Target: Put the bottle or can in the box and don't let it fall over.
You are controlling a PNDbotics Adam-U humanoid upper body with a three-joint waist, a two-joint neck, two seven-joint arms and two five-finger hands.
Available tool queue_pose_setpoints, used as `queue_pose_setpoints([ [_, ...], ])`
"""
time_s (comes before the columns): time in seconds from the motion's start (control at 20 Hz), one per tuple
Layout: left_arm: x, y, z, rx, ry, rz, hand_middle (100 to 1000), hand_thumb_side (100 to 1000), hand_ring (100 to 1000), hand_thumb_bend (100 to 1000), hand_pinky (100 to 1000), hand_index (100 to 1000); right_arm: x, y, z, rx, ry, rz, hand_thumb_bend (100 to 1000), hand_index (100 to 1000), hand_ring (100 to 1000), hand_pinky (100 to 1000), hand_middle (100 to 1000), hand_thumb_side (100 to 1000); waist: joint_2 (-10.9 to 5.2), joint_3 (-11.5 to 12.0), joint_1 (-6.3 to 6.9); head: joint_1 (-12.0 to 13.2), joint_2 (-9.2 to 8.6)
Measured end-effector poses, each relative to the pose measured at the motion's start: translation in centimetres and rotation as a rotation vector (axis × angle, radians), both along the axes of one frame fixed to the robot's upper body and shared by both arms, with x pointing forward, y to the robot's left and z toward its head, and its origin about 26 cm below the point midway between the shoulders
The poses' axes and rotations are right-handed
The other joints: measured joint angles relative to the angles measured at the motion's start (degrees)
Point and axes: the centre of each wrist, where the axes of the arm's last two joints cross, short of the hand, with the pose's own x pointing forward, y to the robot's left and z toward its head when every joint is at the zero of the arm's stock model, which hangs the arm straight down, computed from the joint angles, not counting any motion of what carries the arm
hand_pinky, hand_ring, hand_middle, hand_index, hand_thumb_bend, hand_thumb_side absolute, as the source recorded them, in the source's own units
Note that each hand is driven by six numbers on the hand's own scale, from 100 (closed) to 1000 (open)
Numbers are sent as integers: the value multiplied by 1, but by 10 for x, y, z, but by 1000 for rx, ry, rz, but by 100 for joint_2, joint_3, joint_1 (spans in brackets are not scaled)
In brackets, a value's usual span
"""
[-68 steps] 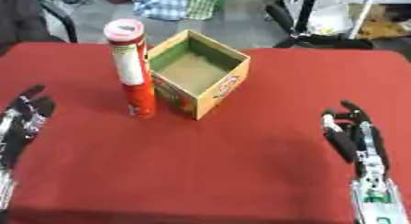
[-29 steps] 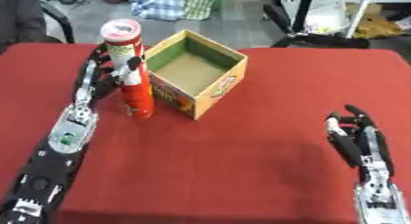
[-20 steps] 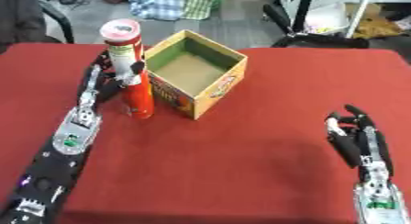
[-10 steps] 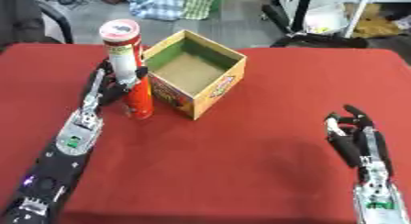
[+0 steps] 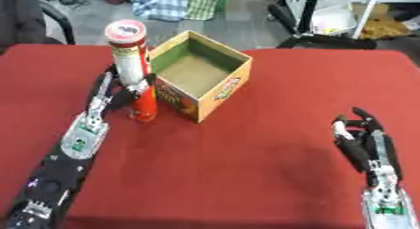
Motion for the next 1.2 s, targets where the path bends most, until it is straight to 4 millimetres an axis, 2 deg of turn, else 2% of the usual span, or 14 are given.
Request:
queue_pose_setpoints([
  [0.1, 0, -1, 0, -1, 2, -11, 735, 344, 866, 442, 822, 839, 0, 0, 0, 0, 0, 0, 100, 904, 616, 690, 639, 496, 0, 1, 0, 0, 0],
  [0.2, 0, -2, 0, -2, 2, -24, 670, 237, 861, 325, 821, 789, 0, 0, 0, 0, 0, 0, 100, 905, 616, 690, 639, 497, 0, 6, 0, -1, 0],
  [0.3, 0, -2, 0, -3, 3, -36, 566, 105, 849, 168, 818, 710, 0, 0, 0, 0, 0, 0, 100, 905, 616, 690, 639, 497, 0, 6, 0, -1, 0],
  [0.35, 0, -2, 0, -4, 4, -39, 525, 100, 838, 109, 815, 676, 0, 0, 0, 0, 0, 0, 100, 904, 616, 690, 639, 496, 0, 6, 0, -1, 0],
  [0.55, 0, -2, 1, -24, 4, -37, 434, 116, 804, 100, 804, 574, 0, 0, 0, 0, 0, 0, 100, 904, 616, 690, 639, 495, 0, 6, 0, 6, 0],
  [0.8, 1, -3, 9, -83, -28, -29, 390, 100, 784, 100, 798, 533, 0, 0, 0, 0, 0, 0, 100, 904, 616, 690, 639, 497, 0, 6, 0, 11, 0],
  [0.9, 4, -5, 23, -117, -68, -36, 385, 100, 781, 100, 798, 528, 0, 0, 0, 0, 0, 0, 100, 904, 616, 690, 639, 497, 0, 6, 0, 17, 0],
  [1.2, 22, -9, 87, -180, -221, -75, 391, 100, 774, 100, 793, 534, 0, 3, 0, 0, 0, 14, 100, 904, 616, 690, 639, 498, 0, -116, -1, 102, 0],
])
